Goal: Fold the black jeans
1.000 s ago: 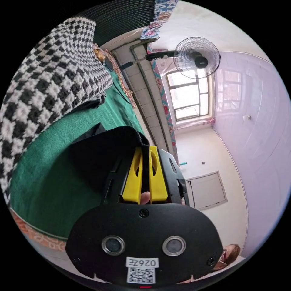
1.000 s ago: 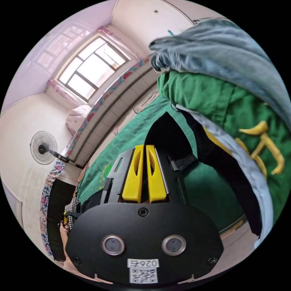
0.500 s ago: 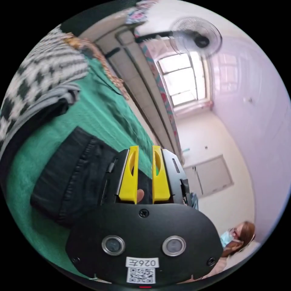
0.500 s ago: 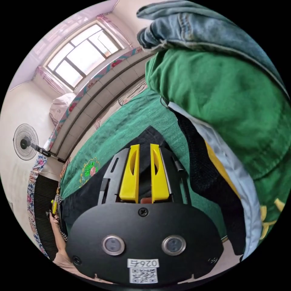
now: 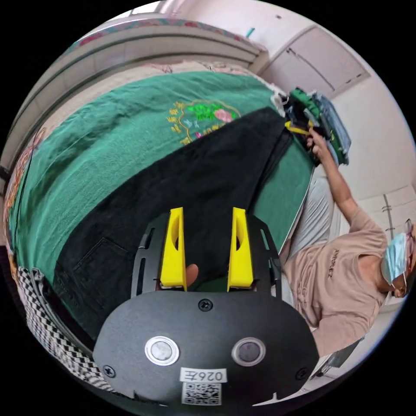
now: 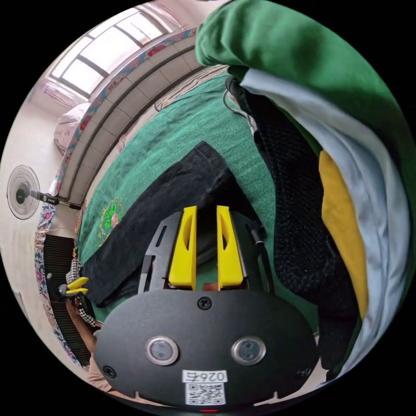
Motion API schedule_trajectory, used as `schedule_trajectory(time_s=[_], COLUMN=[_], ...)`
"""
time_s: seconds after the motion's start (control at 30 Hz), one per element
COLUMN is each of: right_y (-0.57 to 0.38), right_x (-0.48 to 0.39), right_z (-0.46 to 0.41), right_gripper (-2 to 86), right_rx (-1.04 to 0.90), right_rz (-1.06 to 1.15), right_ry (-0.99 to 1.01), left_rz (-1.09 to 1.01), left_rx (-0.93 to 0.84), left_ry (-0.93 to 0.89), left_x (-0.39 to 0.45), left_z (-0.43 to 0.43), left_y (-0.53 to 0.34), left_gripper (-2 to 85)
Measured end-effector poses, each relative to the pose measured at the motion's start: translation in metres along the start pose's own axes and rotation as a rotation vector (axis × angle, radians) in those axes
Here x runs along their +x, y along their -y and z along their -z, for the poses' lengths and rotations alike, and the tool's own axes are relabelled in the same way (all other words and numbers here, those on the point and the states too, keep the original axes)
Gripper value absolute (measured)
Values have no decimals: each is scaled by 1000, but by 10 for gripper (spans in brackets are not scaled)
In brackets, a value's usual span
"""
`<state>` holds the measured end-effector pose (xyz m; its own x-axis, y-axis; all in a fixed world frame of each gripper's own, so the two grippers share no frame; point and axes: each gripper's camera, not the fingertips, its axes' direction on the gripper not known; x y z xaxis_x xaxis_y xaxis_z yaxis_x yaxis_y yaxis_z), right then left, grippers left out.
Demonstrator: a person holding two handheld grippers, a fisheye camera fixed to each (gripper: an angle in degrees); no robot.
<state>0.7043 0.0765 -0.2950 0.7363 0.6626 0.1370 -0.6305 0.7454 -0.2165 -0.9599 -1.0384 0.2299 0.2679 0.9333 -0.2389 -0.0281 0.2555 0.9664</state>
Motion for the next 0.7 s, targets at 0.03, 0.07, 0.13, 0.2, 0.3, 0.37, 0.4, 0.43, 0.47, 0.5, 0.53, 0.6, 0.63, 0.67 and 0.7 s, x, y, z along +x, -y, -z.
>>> schedule_trajectory(time_s=[0.03,0.07,0.13,0.2,0.3,0.37,0.4,0.43,0.47,0.5,0.53,0.6,0.63,0.67,0.7], right_y=[2,4,8,13,20,22,24,25,25,24,23,19,15,14,10], right_x=[4,6,4,-2,-14,-21,-26,-27,-27,-27,-27,-25,-26,-26,-28], right_z=[-1,-2,-5,-11,-26,-25,-25,-25,-23,-16,-8,6,16,20,26], right_gripper=[59,62,77,90,65,24,1,-6,-9,-12,-14,-15,-15,-15,-15], right_rx=[7,12,47,44,7,9,-8,-24,-19,4,21,51,63,62,58], right_rz=[-19,-26,-32,-27,-13,7,38,42,34,23,20,13,18,22,33], right_ry=[38,62,116,126,114,43,32,66,82,100,137,208,246,254,253], left_rz=[-22,-31,-77,-105,-126,-135,-152,-174,-189,-222,-249,-260,-254,-248,-244], left_rx=[-68,-97,-153,-150,-116,-130,-157,-181,-188,-184,-167,-143,-152,-167,-190], left_ry=[42,66,138,144,134,113,102,98,99,98,91,84,87,100,151], left_x=[11,16,35,44,50,51,54,59,62,70,77,82,83,83,83], left_z=[-6,-8,-6,5,25,28,28,29,30,37,45,55,57,56,56], left_y=[12,17,26,26,19,16,15,14,13,11,8,7,7,8,7], left_gripper=[172,172,172,171,170,175,182,183,184,181,171,128,80,73,58])
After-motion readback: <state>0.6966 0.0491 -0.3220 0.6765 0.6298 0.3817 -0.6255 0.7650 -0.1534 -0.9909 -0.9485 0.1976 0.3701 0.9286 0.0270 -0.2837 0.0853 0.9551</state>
